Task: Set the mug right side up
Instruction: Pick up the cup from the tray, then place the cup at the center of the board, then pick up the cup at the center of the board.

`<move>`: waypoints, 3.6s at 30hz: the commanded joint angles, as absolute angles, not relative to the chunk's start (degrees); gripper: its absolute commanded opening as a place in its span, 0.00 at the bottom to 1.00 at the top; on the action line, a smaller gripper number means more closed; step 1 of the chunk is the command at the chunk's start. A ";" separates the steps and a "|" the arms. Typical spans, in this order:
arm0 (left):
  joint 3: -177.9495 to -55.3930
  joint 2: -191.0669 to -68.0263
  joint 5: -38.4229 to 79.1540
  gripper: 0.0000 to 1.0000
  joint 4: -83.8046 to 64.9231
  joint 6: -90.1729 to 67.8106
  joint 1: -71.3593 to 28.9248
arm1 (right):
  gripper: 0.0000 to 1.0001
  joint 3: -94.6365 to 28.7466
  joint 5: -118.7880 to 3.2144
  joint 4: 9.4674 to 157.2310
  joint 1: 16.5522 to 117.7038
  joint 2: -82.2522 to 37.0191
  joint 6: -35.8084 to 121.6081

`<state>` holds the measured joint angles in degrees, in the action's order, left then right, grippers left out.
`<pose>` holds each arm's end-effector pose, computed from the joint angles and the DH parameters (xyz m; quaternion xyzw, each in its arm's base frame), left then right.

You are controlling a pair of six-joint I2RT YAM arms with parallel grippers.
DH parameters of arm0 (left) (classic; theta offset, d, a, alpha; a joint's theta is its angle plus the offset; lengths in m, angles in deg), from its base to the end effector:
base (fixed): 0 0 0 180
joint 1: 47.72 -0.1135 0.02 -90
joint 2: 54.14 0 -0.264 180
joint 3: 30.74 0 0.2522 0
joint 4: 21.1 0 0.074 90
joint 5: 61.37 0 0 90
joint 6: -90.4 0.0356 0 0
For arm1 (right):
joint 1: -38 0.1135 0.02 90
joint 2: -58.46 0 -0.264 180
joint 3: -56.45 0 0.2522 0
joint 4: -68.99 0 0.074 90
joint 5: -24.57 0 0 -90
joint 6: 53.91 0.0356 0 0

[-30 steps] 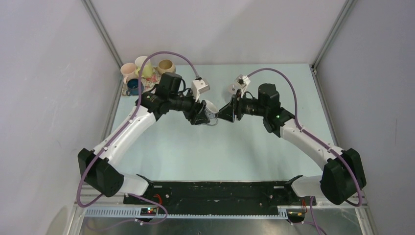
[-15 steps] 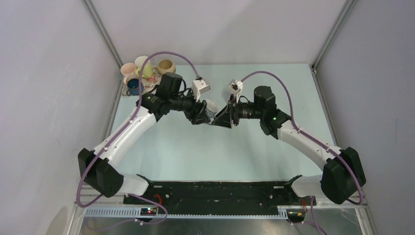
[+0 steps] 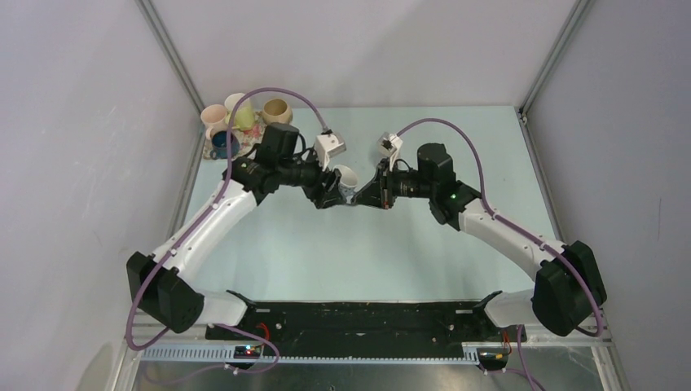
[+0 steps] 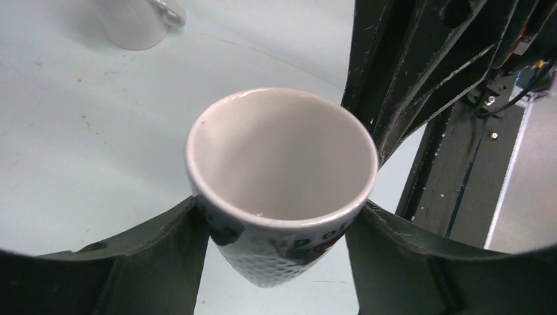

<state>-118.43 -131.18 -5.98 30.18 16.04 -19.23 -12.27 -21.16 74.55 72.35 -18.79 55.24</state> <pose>0.2426 -0.1547 0.3501 0.4410 0.7573 -0.3132 0.3660 0.2400 0.1941 0.3094 -0.3263 0.6933 0.5217 0.3750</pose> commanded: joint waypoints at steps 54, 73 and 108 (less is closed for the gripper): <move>-95.59 -111.30 -15.29 1.00 12.91 15.53 -48.24 | 0.21 -29.75 -63.32 81.74 79.34 -48.64 39.67; -94.88 -110.74 -15.40 1.00 11.72 14.90 -46.16 | 0.56 -32.05 -50.09 92.91 82.30 -43.90 38.75; -118.03 -155.42 18.36 0.97 5.14 -2.41 -15.08 | 0.70 -18.66 -30.58 102.99 46.64 -16.57 31.11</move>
<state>-114.89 -153.91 15.33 7.69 1.31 -16.12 -19.40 -33.02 106.37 47.78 -18.00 30.06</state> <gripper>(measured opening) 0.992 0.702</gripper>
